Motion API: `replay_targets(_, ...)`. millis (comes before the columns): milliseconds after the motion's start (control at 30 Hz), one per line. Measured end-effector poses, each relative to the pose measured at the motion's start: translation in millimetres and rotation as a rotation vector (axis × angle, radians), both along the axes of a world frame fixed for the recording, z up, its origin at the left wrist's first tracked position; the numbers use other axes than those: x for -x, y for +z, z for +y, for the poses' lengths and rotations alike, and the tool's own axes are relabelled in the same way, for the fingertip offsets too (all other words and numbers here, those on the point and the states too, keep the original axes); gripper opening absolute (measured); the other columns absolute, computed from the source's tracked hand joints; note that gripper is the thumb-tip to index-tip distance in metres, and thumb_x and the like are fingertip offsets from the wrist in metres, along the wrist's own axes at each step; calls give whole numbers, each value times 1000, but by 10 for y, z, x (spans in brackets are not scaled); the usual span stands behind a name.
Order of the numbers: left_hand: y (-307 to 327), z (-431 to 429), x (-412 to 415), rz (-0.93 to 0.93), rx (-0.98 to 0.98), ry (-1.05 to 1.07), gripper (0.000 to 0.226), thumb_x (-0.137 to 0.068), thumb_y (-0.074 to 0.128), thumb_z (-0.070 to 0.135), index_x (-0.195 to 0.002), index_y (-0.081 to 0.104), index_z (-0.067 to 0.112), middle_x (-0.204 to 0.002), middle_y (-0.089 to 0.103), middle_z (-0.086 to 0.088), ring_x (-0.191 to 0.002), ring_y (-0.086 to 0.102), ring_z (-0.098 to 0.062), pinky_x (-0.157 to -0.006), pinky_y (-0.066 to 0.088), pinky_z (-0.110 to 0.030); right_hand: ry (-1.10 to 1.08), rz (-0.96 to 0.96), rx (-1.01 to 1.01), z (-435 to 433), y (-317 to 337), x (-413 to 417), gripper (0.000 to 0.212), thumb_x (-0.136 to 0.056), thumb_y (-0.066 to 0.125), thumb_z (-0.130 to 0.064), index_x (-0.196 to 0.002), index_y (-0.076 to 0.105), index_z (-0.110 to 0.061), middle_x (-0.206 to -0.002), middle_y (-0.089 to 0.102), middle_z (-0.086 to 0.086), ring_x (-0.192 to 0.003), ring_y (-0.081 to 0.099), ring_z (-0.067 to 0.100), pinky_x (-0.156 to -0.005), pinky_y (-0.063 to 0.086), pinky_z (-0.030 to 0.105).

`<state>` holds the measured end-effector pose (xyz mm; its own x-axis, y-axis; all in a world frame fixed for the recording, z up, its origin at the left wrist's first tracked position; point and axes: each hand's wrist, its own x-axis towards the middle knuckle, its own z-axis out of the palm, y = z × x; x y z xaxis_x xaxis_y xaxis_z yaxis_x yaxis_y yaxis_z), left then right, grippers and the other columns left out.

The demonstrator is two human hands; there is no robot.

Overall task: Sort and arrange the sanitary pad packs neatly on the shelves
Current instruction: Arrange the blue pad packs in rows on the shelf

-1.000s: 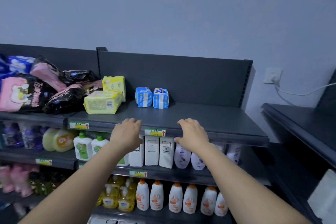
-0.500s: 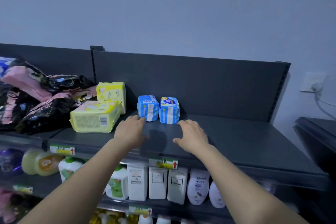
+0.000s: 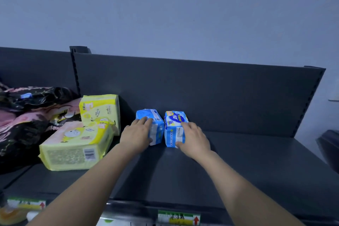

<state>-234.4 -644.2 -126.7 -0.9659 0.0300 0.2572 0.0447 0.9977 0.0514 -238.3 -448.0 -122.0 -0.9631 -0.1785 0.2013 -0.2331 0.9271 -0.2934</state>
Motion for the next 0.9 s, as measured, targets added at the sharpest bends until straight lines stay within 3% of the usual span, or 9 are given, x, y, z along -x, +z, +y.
replay_targets(133, -95, -39, 179, 146, -189, 19, 35, -90, 61, 32, -121, 53, 19, -121, 51, -1, -108, 49, -25, -86, 46, -37, -56, 87, 50, -49, -51, 106, 45, -90, 64, -33, -127, 44, -19, -126, 45, 4, -110, 53, 26, -72, 42, 31)
replay_targets(233, -119, -90, 252, 301, -390, 25, 6, -89, 61, 17, -89, 58, 12, -97, 54, -3, -88, 54, -29, -72, 44, -41, -74, 169, 95, -35, -26, 135, 25, -94, 57, -29, -116, 50, -18, -113, 49, 3, -94, 58, 27, -64, 36, 29)
replay_targets(367, -150, -136, 217, 347, -764, 71, 16, -89, 61, 9, -75, 52, 11, -85, 58, 0, -78, 56, -22, -69, 44, -35, -99, 238, 205, 35, -57, 136, 10, -95, 56, -28, -96, 56, -18, -97, 55, -2, -80, 56, 26, -60, 38, 31)
replay_targets(500, -203, -248, 161, 319, -1281, 208, 26, -92, 58, 13, -68, 48, 19, -72, 57, 0, -70, 50, -20, -64, 40, -33, -251, 177, 645, 204, -118, 129, 16, -91, 59, -21, -77, 51, -19, -75, 58, -8, -73, 55, 22, -62, 40, 31)
replay_targets(600, -210, -288, 94, 257, -1522, 325, 26, -95, 52, 9, -71, 48, 17, -72, 55, -4, -74, 50, -22, -61, 41, -33, -275, 80, 835, 349, -155, 129, 15, -92, 57, -18, -77, 52, -18, -77, 61, -7, -74, 59, 21, -69, 47, 35)
replay_targets(700, -210, -257, -30, 177, -1652, 415, 27, -97, 43, 1, -74, 43, 15, -77, 55, -9, -66, 52, -23, -59, 48, -34, -259, -25, 989, 445, -207, 108, 16, -93, 56, -14, -78, 54, -17, -82, 64, -1, -78, 61, 20, -77, 53, 41)
replay_targets(800, -250, -238, -163, 154, -1547, 397, 31, -86, 39, -13, -90, 50, 16, -95, 59, -12, -74, 56, -26, -66, 50, -37, -271, -154, 1094, 512, -261, 75, 16, -96, 52, -11, -81, 52, -15, -88, 62, 3, -77, 59, 17, -79, 56, 44)
replay_targets(900, -264, -201, -289, 166, -1313, 292, 64, -80, 42, -17, -130, 50, 22, -112, 60, -4, -98, 59, -24, -79, 53, -39, -276, -183, 1120, 538, -294, 42, 15, -97, 50, -10, -84, 52, -16, -92, 64, 5, -78, 60, 18, -78, 56, 43)
